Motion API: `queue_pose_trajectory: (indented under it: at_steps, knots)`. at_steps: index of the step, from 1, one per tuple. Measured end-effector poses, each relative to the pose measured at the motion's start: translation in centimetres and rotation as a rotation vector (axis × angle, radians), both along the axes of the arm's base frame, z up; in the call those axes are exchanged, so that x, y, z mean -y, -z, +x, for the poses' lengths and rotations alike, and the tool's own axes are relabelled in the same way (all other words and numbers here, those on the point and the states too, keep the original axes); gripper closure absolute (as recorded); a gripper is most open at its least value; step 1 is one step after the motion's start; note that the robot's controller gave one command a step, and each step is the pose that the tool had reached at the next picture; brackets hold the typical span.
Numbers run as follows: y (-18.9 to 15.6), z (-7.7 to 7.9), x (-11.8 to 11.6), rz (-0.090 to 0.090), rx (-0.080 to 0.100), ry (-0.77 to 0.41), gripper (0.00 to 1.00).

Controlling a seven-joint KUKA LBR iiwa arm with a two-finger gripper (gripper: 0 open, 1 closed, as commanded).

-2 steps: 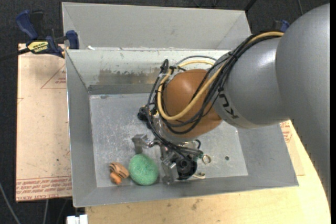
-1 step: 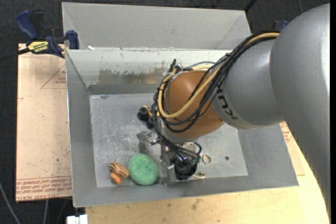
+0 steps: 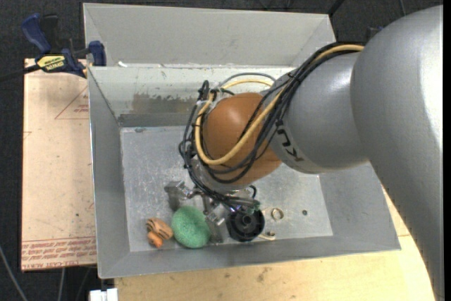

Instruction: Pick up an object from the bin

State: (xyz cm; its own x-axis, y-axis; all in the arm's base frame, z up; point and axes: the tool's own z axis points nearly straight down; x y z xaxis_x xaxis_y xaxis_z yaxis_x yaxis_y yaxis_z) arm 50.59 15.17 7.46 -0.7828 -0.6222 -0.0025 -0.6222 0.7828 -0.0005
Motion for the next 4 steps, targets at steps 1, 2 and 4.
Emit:
queue_pose_trajectory:
  at_steps: [1, 2, 4]
  knots:
    - [0.5, -2.4, 0.5, 0.001, 0.0, -0.168, 1.0]
    - [0.5, -2.4, 0.5, 0.001, 0.0, -0.168, 1.0]
    - [-3.8, -1.5, 0.0, 0.0, -0.009, -0.141, 1.0]
